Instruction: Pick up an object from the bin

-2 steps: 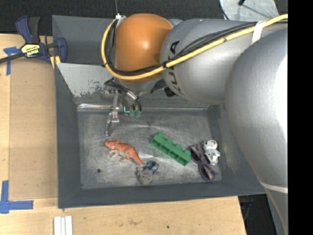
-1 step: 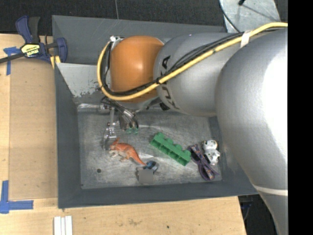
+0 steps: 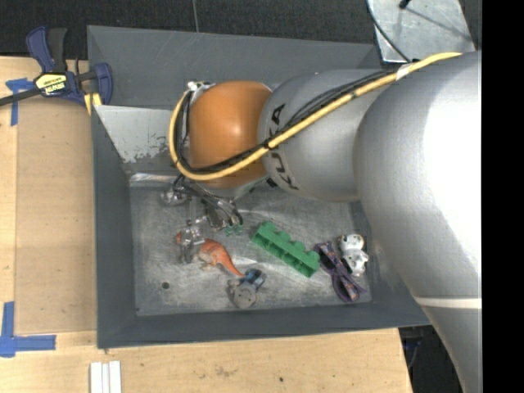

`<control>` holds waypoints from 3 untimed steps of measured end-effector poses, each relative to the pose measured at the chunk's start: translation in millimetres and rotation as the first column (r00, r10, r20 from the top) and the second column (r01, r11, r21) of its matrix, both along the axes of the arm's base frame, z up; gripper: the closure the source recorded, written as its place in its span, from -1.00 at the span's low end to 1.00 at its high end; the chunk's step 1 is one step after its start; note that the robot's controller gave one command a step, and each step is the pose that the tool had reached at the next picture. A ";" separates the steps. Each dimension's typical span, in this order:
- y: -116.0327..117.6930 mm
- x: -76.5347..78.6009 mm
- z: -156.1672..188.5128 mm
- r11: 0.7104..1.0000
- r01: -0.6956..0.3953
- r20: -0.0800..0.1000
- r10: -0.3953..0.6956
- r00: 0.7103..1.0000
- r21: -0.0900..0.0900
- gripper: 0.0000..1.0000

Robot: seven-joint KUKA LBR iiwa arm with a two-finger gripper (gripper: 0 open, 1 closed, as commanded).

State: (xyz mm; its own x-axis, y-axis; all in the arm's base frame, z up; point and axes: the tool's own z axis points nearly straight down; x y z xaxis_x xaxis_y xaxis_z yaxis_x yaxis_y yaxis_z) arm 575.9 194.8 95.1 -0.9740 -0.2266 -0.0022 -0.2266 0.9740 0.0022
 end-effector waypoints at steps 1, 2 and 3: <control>-13.2 6.3 -13.2 0.996 -0.091 0.000 0.091 0.996 0.000 -1.00; -26.2 30.3 -7.8 0.979 -0.205 0.002 0.205 0.979 -0.001 -1.00; -60.2 25.7 -2.8 0.985 -0.173 0.002 0.173 0.985 -0.002 -1.00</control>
Offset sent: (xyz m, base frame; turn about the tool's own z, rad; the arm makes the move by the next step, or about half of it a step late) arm 0.0482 -0.0377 -0.0086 -0.2623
